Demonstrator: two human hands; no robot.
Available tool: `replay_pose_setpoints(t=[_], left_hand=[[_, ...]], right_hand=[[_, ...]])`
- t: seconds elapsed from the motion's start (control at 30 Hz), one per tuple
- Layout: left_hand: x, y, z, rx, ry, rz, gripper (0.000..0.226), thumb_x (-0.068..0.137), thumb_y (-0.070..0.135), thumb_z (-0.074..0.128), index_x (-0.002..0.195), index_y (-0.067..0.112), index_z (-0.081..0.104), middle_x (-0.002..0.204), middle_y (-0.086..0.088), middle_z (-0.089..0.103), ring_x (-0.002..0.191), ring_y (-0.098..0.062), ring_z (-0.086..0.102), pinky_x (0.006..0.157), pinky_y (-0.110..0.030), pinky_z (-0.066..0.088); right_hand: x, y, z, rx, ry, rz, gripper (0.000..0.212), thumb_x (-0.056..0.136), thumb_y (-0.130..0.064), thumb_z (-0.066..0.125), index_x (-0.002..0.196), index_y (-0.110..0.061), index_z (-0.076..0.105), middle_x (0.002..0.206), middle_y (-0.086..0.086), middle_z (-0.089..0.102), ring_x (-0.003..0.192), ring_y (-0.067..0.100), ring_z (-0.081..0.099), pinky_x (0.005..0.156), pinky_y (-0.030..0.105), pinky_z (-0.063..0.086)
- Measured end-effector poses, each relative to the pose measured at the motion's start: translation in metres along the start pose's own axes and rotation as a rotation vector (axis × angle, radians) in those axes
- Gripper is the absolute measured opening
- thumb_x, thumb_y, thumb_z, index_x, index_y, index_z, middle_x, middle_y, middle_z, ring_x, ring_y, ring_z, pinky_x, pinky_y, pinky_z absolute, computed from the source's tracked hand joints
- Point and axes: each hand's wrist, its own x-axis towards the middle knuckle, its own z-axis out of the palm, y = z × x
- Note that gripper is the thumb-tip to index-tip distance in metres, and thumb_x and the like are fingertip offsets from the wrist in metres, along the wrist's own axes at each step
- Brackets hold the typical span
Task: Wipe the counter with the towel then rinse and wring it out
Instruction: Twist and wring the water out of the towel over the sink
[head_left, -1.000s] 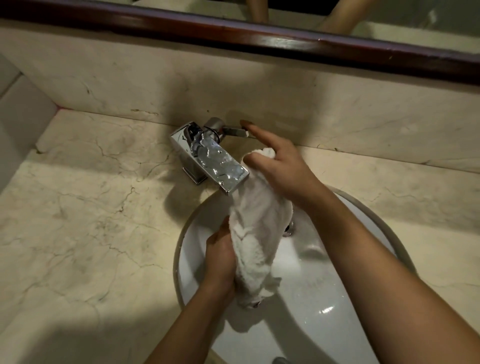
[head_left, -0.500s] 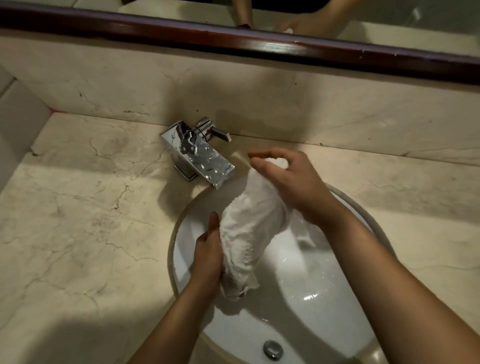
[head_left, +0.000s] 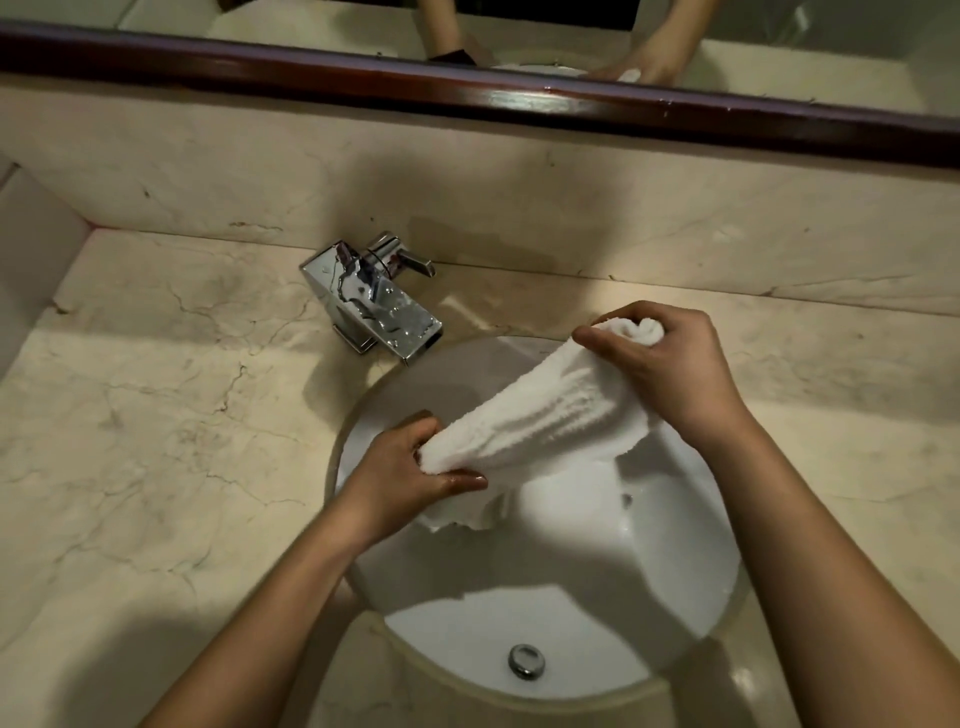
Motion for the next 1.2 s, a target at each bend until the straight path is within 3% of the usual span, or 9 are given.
replay_pose_setpoints(t=[0.13,0.27,0.43,0.53,0.63,0.7,0.77,0.93,1.2], left_hand=[[0.003,0.003,-0.012,0.111,-0.147,-0.027,0.040,0.068,0.037,0.097,0.075,0.034,0.057,0.063,0.018,0.055,0.059,-0.002,0.047,0.054,-0.021,0.035],[0.006,0.014,-0.017,0.302,-0.112,0.034,0.038,0.073,0.043,0.090,0.075,0.023,0.058,0.062,0.014,0.057,0.060,-0.004,0.051,0.057,-0.024,0.034],[0.003,0.021,-0.025,-0.060,-0.232,-0.085,0.042,0.066,0.034,0.095,0.091,0.020,0.064,0.074,0.012,0.060,0.067,-0.001,0.052,0.061,-0.021,0.039],[0.007,0.027,-0.018,-0.089,-0.134,-0.064,0.031,0.073,0.020,0.094,0.086,0.018,0.065,0.071,0.019,0.065,0.065,0.006,0.055,0.062,-0.014,0.041],[0.012,0.028,-0.018,-0.187,-0.057,-0.088,0.030,0.072,0.039,0.093,0.087,0.024,0.073,0.080,0.014,0.076,0.075,-0.001,0.067,0.071,-0.023,0.049],[0.013,0.029,-0.019,-0.103,-0.060,-0.116,0.030,0.071,0.055,0.089,0.081,0.031,0.074,0.072,0.011,0.073,0.067,0.001,0.062,0.065,-0.023,0.045],[0.011,0.033,-0.018,-0.064,-0.106,-0.129,0.016,0.083,0.044,0.084,0.072,0.037,0.074,0.063,0.019,0.068,0.059,0.008,0.056,0.058,-0.013,0.040],[0.008,0.031,-0.024,-0.208,-0.220,-0.204,0.017,0.095,0.021,0.073,0.105,0.008,0.071,0.099,-0.006,0.078,0.090,-0.012,0.072,0.080,-0.026,0.055],[0.022,0.057,0.014,-0.766,0.121,-0.559,0.020,0.104,0.015,0.060,0.118,0.002,0.067,0.101,-0.018,0.079,0.079,-0.022,0.078,0.060,-0.027,0.061]], right_hand=[[-0.003,0.004,-0.002,0.067,0.053,-0.020,0.021,0.081,-0.038,0.087,0.082,-0.019,0.078,0.081,-0.002,0.077,0.083,0.018,0.072,0.079,0.040,0.059],[-0.007,0.007,-0.002,0.083,0.098,-0.085,0.021,0.083,-0.033,0.086,0.079,-0.015,0.075,0.076,-0.003,0.073,0.072,0.009,0.064,0.069,0.029,0.051],[-0.003,0.010,-0.011,0.143,0.191,-0.119,0.045,0.083,-0.036,0.084,0.070,-0.002,0.058,0.064,0.011,0.055,0.062,0.006,0.048,0.059,0.025,0.038],[0.002,0.012,-0.013,0.138,0.183,-0.124,0.051,0.081,-0.045,0.080,0.072,-0.001,0.056,0.075,0.025,0.055,0.067,0.013,0.047,0.062,0.031,0.036],[0.003,0.012,-0.013,0.154,0.199,-0.132,0.051,0.084,-0.041,0.081,0.073,0.001,0.055,0.075,0.029,0.053,0.067,0.015,0.046,0.061,0.031,0.036],[0.004,0.013,-0.013,0.161,0.209,-0.127,0.048,0.087,-0.035,0.083,0.072,0.002,0.055,0.070,0.025,0.051,0.065,0.013,0.045,0.060,0.030,0.036],[0.004,0.015,-0.013,0.161,0.213,-0.115,0.044,0.087,-0.033,0.083,0.070,-0.002,0.057,0.067,0.013,0.052,0.064,0.011,0.047,0.060,0.029,0.038],[0.005,0.025,-0.012,0.140,0.231,-0.058,0.036,0.092,-0.034,0.078,0.066,-0.018,0.059,0.061,-0.013,0.059,0.060,0.001,0.051,0.061,0.021,0.041],[-0.056,-0.006,0.033,0.026,0.129,-0.274,0.012,0.095,-0.045,0.062,0.090,-0.034,0.064,0.079,-0.028,0.068,0.076,-0.014,0.062,0.066,0.006,0.040]])
